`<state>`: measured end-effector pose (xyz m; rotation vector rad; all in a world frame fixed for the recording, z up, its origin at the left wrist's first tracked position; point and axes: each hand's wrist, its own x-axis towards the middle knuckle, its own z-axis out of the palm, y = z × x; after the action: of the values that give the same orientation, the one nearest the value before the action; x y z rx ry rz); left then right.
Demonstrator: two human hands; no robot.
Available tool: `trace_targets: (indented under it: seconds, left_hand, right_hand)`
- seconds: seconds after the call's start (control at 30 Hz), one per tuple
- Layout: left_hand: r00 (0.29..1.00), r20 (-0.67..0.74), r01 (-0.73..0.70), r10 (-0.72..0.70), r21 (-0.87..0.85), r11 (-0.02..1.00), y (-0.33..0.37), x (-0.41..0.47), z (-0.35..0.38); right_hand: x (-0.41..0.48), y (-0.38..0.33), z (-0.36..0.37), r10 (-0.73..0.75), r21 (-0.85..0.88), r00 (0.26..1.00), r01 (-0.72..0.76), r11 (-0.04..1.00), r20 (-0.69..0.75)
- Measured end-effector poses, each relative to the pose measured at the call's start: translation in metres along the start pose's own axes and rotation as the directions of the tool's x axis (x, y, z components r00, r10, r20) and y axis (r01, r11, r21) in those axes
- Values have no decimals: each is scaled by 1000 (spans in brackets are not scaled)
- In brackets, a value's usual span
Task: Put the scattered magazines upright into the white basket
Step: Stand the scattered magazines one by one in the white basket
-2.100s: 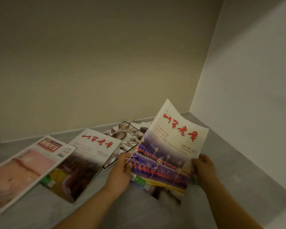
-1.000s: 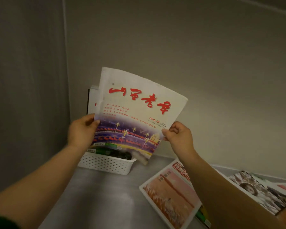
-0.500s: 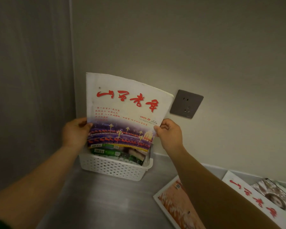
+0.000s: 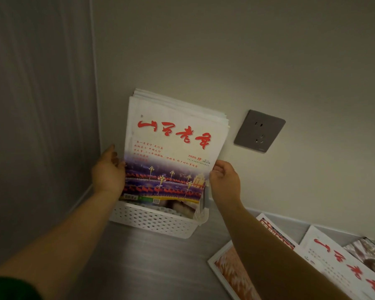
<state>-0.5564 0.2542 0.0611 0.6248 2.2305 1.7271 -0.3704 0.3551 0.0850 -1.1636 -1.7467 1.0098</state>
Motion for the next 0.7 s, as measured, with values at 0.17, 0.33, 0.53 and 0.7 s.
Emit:
trace_targets:
  seconds: [0.17,0.33,0.53,0.7]
  left_hand:
    - [974,220,-54,56,-16,998,5,-2,16]
    - [968,244,-34,50,-70,997,6,0,21]
    - [997,33,-71,69,37,997,-4,-16,15]
    - [943,60,-333,328,147,931,-11,-67,9]
  right_hand:
    - [-6,4,13,10,109,999,-15,994,46]
    - [-3,2,17,33,171,969,-76,982,243]
    - [-14,9,7,-71,-35,960,84,996,272]
    - [-41,50,-17,12,-357,972,74,931,233]
